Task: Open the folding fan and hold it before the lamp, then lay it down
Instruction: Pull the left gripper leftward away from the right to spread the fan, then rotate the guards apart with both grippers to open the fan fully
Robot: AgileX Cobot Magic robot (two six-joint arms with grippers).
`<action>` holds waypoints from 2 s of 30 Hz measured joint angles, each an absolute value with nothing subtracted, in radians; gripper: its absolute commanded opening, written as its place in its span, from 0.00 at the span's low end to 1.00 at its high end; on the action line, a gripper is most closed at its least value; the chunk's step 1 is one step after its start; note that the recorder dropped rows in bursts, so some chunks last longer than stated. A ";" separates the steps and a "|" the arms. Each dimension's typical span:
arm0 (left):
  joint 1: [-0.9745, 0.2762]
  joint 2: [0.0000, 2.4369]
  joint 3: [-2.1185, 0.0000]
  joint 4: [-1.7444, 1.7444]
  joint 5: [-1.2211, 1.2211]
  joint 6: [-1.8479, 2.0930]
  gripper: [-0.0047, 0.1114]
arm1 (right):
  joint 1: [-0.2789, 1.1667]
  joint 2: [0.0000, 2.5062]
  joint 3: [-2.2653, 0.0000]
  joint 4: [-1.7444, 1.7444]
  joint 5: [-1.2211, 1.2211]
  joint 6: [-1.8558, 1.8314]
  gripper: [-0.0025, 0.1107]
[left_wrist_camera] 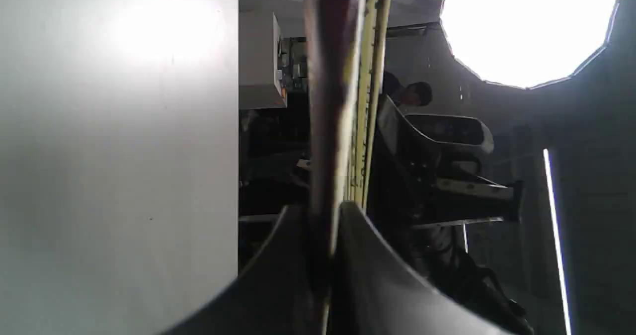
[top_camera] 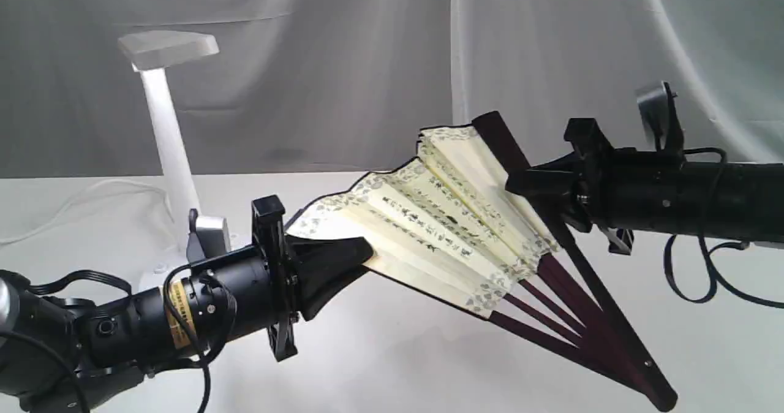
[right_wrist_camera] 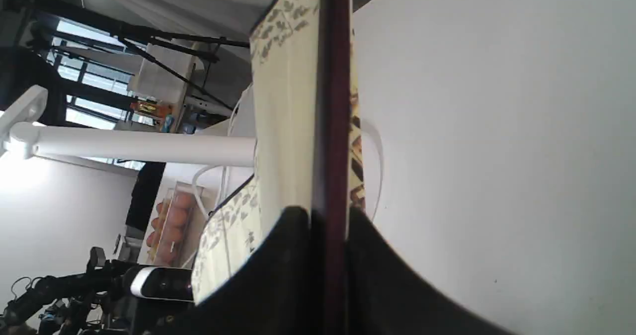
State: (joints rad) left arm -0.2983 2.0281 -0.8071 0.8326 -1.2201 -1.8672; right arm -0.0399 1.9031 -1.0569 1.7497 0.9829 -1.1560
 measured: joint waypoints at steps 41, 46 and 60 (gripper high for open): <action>-0.298 1.809 -0.529 0.702 -1.201 -1.736 0.04 | -0.116 1.899 -1.057 1.771 1.025 -1.124 0.02; -0.298 1.805 -0.529 0.674 -1.201 -1.727 0.04 | -0.164 1.899 -1.057 1.769 1.055 -1.097 0.02; -0.298 1.799 -0.503 0.599 -1.205 -1.721 0.04 | -0.180 1.899 -1.057 1.769 1.111 -1.092 0.02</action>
